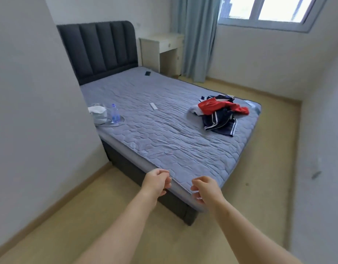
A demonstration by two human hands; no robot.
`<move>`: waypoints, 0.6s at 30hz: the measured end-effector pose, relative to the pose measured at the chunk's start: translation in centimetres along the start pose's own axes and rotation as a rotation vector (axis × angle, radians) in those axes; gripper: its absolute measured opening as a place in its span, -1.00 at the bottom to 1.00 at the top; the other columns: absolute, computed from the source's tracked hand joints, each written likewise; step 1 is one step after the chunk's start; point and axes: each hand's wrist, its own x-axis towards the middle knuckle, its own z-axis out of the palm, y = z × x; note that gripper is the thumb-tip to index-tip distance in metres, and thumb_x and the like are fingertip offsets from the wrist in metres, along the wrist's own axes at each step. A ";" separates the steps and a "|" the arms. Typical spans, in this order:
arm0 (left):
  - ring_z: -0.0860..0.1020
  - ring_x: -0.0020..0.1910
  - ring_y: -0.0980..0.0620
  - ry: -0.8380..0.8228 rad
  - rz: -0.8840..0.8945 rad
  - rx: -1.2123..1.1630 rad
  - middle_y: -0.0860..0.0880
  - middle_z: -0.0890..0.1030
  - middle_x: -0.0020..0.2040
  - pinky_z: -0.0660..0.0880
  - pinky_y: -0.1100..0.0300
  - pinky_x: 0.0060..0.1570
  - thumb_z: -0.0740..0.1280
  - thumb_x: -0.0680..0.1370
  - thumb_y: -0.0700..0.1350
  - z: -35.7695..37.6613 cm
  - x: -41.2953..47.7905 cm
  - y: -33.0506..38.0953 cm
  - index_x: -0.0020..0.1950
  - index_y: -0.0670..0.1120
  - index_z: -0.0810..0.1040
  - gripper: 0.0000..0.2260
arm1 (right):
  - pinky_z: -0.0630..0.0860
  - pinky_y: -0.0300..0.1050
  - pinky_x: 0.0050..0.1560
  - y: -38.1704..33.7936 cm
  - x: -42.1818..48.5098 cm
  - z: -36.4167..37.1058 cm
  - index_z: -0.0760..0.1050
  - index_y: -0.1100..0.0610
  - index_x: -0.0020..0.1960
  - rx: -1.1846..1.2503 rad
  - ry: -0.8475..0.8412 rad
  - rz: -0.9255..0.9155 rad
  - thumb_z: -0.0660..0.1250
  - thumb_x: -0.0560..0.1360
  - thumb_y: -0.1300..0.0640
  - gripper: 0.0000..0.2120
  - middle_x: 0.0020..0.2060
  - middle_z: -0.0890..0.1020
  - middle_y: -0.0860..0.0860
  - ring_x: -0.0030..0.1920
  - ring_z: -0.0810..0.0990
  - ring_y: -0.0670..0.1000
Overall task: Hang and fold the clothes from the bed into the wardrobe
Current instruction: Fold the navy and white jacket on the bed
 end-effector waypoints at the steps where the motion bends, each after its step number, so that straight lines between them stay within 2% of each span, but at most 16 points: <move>1: 0.56 -0.17 0.05 -0.036 -0.006 0.016 -0.01 0.60 -0.18 0.39 0.22 -0.30 0.21 0.58 -0.12 1.7 1.2 0.6 -0.12 -0.01 0.52 -0.86 | 0.39 -0.24 -0.39 0.1 1.1 -1.4 0.44 0.09 -0.12 0.031 0.024 0.010 0.18 0.56 0.22 -0.88 -0.25 0.55 0.08 -0.32 0.48 0.01; 3: 0.56 -0.17 0.05 -0.094 -0.027 0.048 -0.01 0.59 -0.17 0.39 0.22 -0.30 0.20 0.59 -0.12 5.8 4.0 1.9 -0.14 0.00 0.51 -0.85 | 0.41 -0.22 -0.36 0.5 4.0 -4.8 0.44 0.11 -0.10 0.090 0.078 0.032 0.18 0.56 0.22 -0.90 -0.23 0.56 0.10 -0.31 0.51 0.04; 7: 0.54 -0.21 0.05 -0.154 -0.050 0.082 -0.03 0.57 -0.20 0.41 0.21 -0.31 0.18 0.60 -0.14 14.6 9.5 4.4 -0.12 -0.04 0.51 -0.85 | 0.32 -0.24 -0.42 0.2 11.0 -11.8 0.45 0.13 -0.15 0.152 0.126 0.073 0.18 0.53 0.25 -0.88 -0.30 0.54 0.07 -0.39 0.47 0.02; 10: 0.53 -0.24 0.06 -0.150 -0.091 0.058 -0.02 0.56 -0.23 0.39 0.22 -0.25 0.19 0.59 -0.15 22.1 13.4 6.7 -0.15 -0.05 0.50 -0.84 | 0.26 -0.29 -0.50 -0.8 16.6 -17.7 0.44 0.14 -0.18 0.192 0.130 0.108 0.17 0.52 0.28 -0.86 -0.34 0.52 0.07 -0.45 0.43 0.01; 13: 0.51 -0.29 0.06 -0.144 -0.154 0.023 -0.02 0.54 -0.27 0.35 0.24 -0.26 0.19 0.59 -0.17 29.1 16.3 8.8 -0.18 -0.05 0.49 -0.83 | 0.25 -0.29 -0.50 -2.2 21.5 -23.3 0.43 0.16 -0.20 0.197 0.130 0.131 0.16 0.49 0.32 -0.85 -0.38 0.50 0.07 -0.51 0.38 -0.02; 18: 0.51 -0.32 0.07 -0.123 -0.172 0.017 -0.01 0.54 -0.28 0.33 0.25 -0.30 0.20 0.58 -0.18 36.5 22.3 12.9 -0.19 -0.04 0.47 -0.83 | 0.24 -0.30 -0.50 -5.0 29.2 -29.9 0.42 0.18 -0.20 0.194 0.137 0.177 0.14 0.49 0.35 -0.84 -0.40 0.46 0.07 -0.51 0.35 -0.02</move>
